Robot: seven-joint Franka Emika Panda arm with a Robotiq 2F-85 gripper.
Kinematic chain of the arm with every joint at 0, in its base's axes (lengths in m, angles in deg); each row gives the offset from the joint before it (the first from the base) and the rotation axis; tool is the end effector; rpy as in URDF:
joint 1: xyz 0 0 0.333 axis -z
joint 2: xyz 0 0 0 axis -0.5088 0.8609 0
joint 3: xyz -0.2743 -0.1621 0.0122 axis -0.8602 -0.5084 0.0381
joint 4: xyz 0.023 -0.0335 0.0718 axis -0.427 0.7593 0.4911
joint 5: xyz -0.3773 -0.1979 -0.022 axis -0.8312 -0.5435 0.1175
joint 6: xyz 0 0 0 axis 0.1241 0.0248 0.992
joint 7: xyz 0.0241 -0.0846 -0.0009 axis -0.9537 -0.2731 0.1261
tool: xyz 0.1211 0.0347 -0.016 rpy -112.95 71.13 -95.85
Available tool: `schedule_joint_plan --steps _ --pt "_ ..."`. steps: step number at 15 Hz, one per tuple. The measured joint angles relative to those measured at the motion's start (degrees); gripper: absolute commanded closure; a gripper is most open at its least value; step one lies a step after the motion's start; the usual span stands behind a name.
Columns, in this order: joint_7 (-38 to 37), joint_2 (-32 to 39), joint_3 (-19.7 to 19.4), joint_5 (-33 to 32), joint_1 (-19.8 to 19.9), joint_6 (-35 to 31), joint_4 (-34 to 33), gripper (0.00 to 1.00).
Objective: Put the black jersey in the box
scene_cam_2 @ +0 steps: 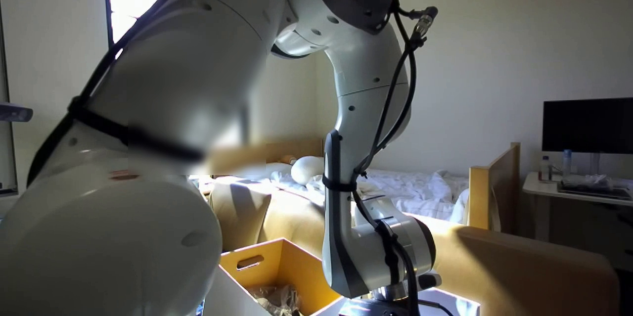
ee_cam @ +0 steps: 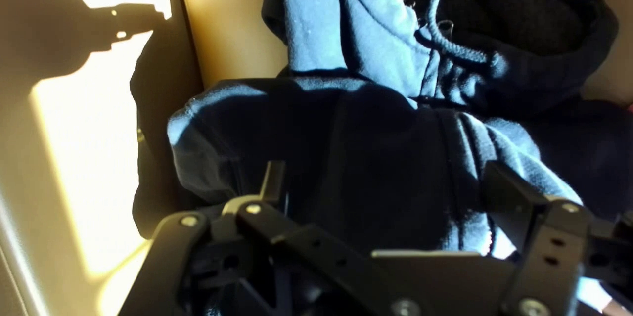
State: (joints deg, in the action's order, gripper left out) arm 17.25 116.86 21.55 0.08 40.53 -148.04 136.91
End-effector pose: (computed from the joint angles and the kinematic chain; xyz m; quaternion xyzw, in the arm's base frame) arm 0.4092 -0.0961 0.0299 0.9854 -0.0821 -0.0130 0.1488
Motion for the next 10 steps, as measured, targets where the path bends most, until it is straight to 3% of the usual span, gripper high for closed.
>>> schedule_joint_plan --steps 10 --pt "-0.99 1.71 -0.26 0.03 -0.43 -0.01 -5.25 0.00"
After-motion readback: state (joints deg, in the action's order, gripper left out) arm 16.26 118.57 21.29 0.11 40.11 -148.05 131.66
